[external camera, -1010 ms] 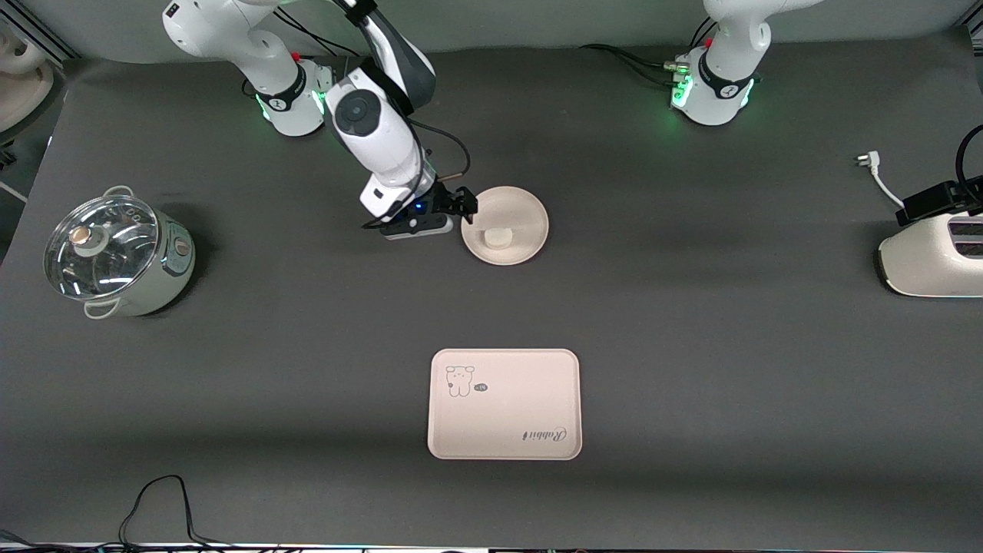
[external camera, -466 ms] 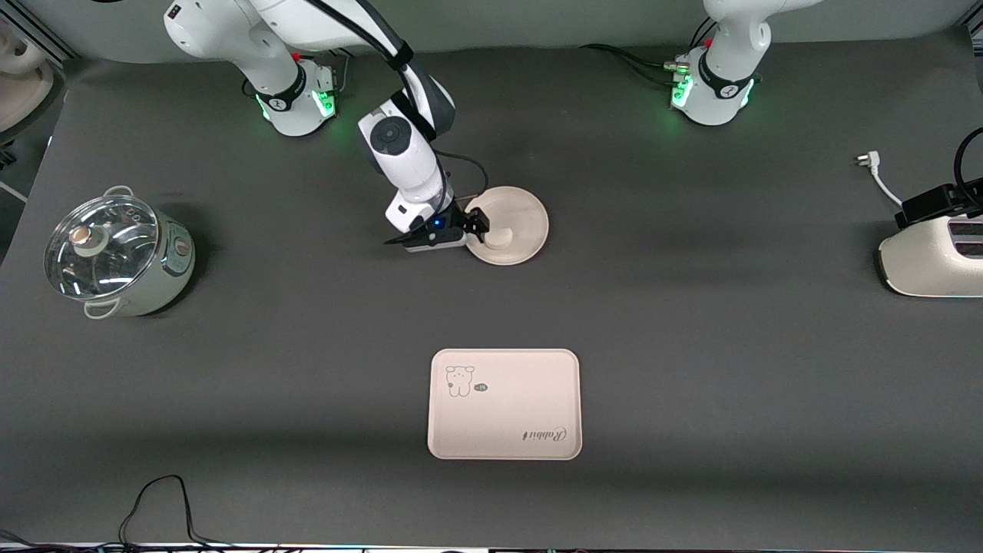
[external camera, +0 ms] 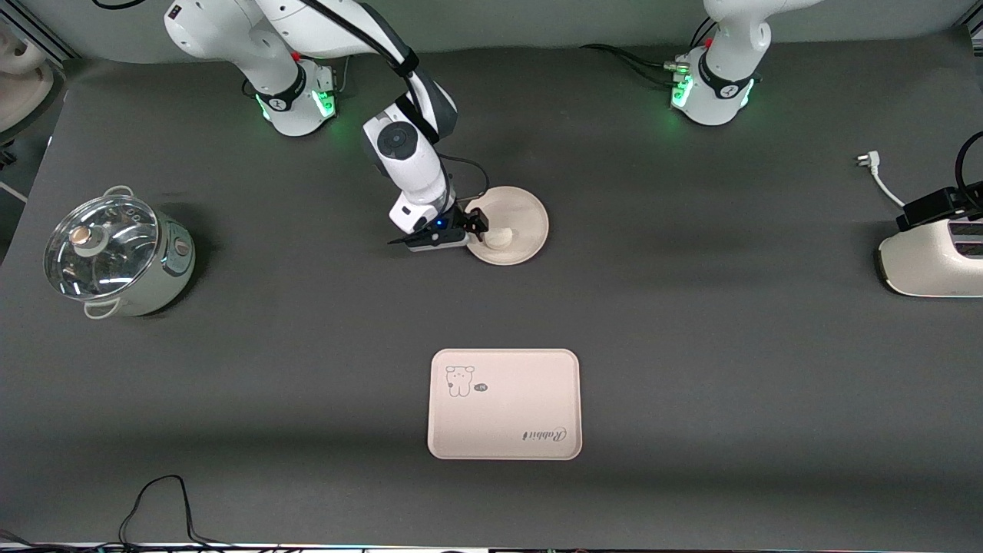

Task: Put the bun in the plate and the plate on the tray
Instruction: 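Lower the right gripper to the plate rim and close on it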

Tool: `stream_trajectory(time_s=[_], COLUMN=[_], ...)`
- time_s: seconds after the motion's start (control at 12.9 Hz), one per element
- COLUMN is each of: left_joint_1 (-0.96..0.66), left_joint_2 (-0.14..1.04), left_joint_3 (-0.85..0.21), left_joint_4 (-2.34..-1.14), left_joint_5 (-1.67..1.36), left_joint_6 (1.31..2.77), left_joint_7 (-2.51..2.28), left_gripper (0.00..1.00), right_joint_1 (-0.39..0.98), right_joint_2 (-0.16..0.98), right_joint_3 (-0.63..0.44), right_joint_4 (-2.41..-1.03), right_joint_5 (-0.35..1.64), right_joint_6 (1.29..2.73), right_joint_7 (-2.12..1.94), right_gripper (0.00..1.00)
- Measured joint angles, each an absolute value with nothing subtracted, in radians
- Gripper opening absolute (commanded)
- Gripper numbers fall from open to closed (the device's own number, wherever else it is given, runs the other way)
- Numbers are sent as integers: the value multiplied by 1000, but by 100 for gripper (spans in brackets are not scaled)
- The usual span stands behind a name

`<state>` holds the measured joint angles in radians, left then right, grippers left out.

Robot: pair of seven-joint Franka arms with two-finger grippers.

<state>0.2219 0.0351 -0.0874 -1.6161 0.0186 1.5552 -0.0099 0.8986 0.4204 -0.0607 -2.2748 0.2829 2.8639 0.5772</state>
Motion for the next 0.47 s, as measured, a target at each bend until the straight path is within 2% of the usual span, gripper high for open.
stream_trajectory(time_s=[0.47], left_joint_1=[236], left_joint_2=[45], left_joint_3=[-87], left_joint_4=[-1617], left_joint_5=[19], left_joint_6=[1565], left_joint_7=[-8], left_gripper=[100], right_joint_1=[899], right_joint_2=[420], right_joint_3=[-42], right_joint_4=[-2297], right_joint_5=[284], right_joint_6=[2864], right_joint_7=[577], right_gripper=[100])
